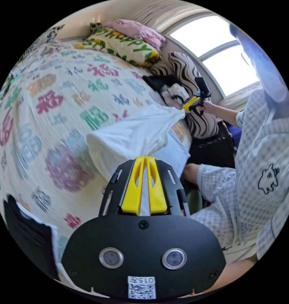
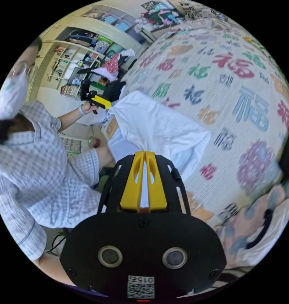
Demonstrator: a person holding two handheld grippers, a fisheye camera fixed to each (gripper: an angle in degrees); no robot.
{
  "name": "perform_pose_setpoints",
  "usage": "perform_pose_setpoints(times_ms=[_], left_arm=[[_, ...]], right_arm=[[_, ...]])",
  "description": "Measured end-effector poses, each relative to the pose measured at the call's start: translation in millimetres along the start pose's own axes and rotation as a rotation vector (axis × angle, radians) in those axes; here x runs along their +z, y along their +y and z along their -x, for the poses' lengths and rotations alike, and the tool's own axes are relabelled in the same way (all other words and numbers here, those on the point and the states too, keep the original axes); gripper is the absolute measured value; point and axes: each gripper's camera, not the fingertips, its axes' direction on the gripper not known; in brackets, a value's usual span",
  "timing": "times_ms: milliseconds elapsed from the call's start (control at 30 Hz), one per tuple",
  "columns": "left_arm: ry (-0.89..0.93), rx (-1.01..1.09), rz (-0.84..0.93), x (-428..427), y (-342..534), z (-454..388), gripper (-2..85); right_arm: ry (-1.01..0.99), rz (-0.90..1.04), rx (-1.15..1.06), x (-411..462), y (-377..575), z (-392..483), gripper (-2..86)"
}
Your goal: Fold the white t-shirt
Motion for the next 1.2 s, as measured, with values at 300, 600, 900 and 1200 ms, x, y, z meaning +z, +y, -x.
perform_pose_setpoints(times_ms=[300, 600, 900, 1200], left_arm=[[-0.006, -0.09, 0.284, 114, 96, -59, -0.4], [-0.086, -0.13, 0.366, 109, 120, -78, -0.3], [-0.082, -0.171, 0.314, 129, 85, -72, -0.3], [-0.087, -0.384, 0.194, 38, 106, -36, 1.8]], right_arm=[[-0.015, 0.33, 0.064, 129, 87, 15, 0.0], [0.029, 0.396, 0.217, 156, 122, 6, -0.2], [-0.005, 0.321, 0.307, 214, 81, -7, -0.5], [-0.056, -0.013, 0.493, 125, 77, -57, 1.3]])
